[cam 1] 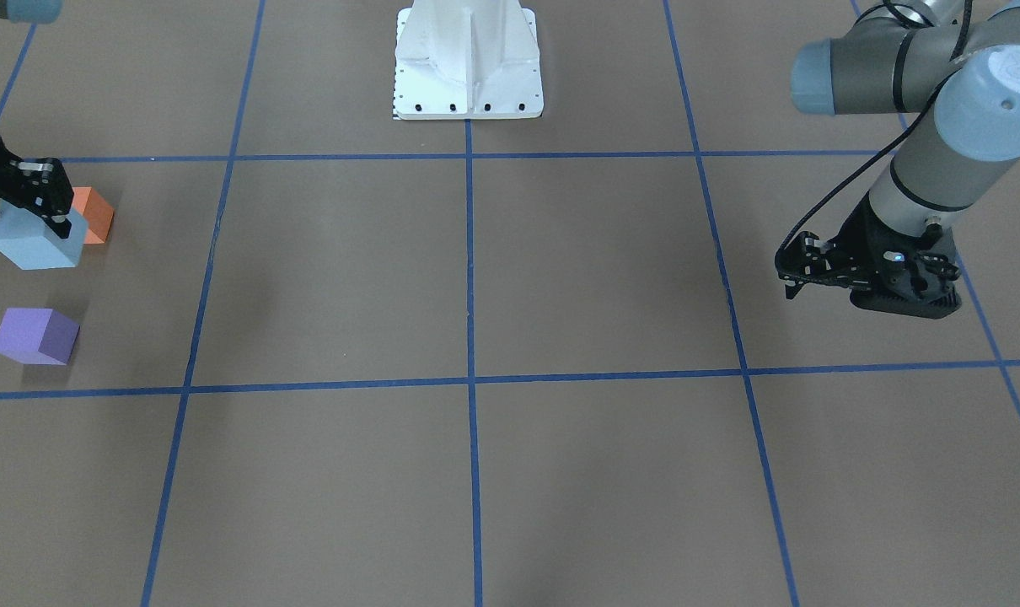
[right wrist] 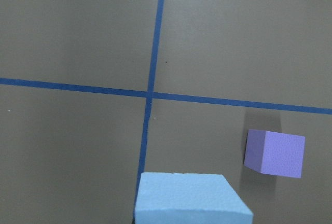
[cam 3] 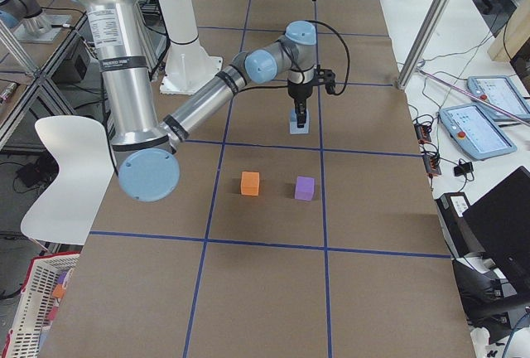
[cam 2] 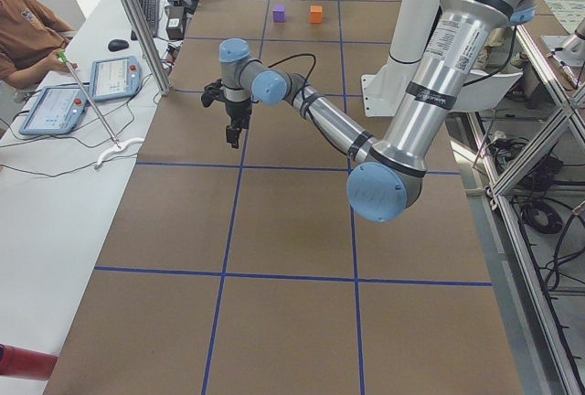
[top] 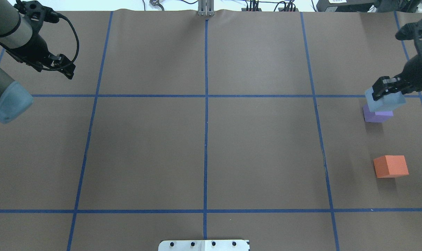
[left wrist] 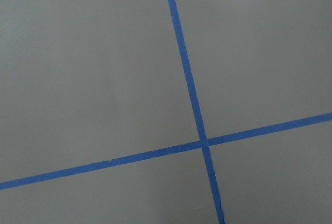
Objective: Place blue block between orange and purple blocks
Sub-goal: 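Carry the light blue cube with the right gripper toward the purple cube, then lower the light blue cube between the purple and orange cubes with the right gripper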
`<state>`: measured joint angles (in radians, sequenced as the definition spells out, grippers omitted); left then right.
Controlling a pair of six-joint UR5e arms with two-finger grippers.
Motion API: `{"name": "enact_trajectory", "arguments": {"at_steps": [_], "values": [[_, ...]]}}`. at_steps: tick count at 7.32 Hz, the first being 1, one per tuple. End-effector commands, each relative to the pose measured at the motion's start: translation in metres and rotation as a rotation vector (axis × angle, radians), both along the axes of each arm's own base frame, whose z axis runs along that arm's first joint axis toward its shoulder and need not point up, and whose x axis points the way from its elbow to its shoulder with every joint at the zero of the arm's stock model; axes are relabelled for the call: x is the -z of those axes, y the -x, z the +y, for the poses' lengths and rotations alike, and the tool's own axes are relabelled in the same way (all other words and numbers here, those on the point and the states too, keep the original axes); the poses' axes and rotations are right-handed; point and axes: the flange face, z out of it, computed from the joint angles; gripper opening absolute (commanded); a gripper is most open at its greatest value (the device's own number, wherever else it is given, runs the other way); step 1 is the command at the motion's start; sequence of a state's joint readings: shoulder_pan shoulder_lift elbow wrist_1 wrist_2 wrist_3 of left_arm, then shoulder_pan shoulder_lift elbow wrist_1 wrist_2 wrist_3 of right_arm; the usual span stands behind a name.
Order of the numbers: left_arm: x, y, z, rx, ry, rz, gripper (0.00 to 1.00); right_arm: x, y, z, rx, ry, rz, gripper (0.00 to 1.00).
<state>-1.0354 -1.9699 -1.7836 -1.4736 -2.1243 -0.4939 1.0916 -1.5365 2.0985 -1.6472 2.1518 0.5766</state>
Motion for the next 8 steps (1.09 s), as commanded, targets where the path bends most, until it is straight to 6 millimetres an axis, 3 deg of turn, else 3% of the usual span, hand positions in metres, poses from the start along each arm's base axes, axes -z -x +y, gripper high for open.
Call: {"name": "enact_trajectory", "arguments": {"at_steps": [1, 3, 6, 8], "values": [[0.001, 0.000, 0.000, 0.000, 0.000, 0.001, 1.00, -0.074, -0.021, 0.026, 0.026, -0.040, -0.013, 0.00], [0.000, 0.001, 0.001, 0.001, 0.001, 0.001, 1.00, -0.100, -0.013, 0.012, 0.024, 0.002, 0.004, 0.00], [0.001, 0.001, 0.002, 0.001, -0.001, 0.001, 1.00, -0.122, -0.003, -0.001, 0.030, 0.039, 0.022, 0.00], [0.001, 0.001, 0.002, 0.001, -0.002, 0.002, 1.00, -0.129, 0.015, 0.000, 0.068, 0.051, 0.027, 0.00]]}}
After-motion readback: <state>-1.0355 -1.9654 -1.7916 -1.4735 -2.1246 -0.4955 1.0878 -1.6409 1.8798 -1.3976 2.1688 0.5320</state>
